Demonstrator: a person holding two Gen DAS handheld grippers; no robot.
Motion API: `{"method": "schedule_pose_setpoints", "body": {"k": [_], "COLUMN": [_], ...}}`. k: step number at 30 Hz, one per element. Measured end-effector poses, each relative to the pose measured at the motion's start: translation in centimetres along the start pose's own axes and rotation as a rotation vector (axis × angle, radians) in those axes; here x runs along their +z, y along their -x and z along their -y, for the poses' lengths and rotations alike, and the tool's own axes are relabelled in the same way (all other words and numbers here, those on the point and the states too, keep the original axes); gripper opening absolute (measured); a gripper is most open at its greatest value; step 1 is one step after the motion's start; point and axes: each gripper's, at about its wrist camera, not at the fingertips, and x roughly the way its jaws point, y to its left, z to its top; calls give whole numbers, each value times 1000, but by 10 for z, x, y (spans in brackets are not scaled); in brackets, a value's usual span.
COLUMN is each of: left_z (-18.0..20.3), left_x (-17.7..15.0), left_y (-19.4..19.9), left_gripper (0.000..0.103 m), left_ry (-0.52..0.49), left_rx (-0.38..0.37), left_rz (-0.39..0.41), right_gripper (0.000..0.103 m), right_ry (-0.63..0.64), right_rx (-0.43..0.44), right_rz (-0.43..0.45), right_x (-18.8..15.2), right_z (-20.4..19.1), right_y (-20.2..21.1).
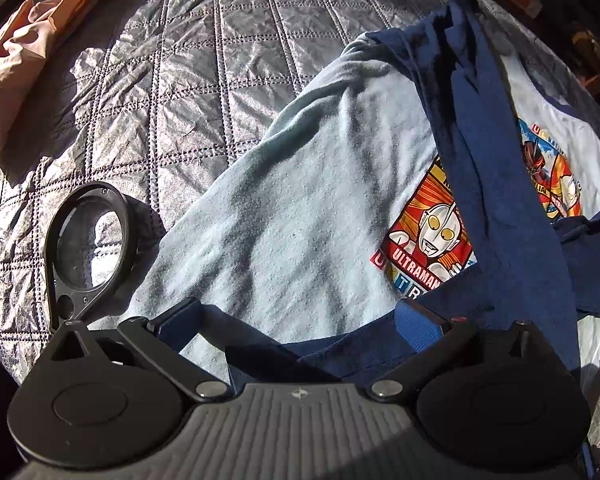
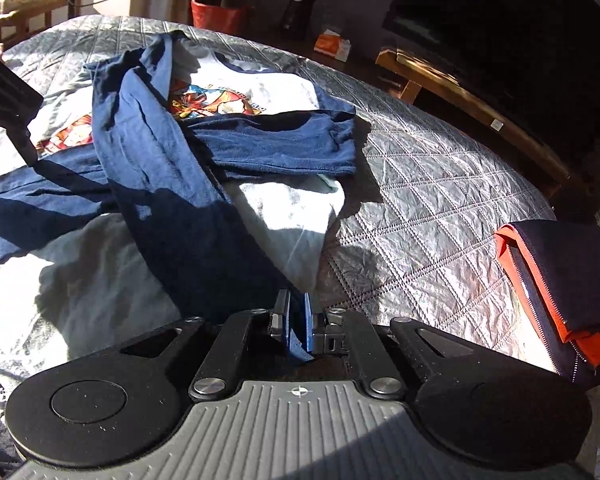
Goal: Fold clothes
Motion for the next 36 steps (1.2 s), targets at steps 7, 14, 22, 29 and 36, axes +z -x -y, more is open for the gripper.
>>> {"method": "schedule_pose_setpoints", "body": {"k": [7, 14, 22, 29, 36], "left_z": [4, 2, 3, 5, 7], "left_x": [-8, -12, -12, -11, -11], "left_y": [11, 15, 14, 12, 13], "left_gripper": [102, 102, 102, 102, 102], "left_ry": [-1, -7, -15, -16, -17], "left_rx": [-2, -4, 3, 5, 7], "left_rz": [0, 1, 5, 6, 7], "right_gripper": [21, 25, 7, 1, 1], "right_ry": [200, 201, 206, 207, 254], "right_rx": [151, 175, 208, 225, 362], "right_rz": [18, -6, -7, 43, 20], "right_x": [-3, -1, 13, 15, 5], "right_z": [-40, -44, -41, -46, -77], "right_y": [14, -8, -21, 1, 23]}}
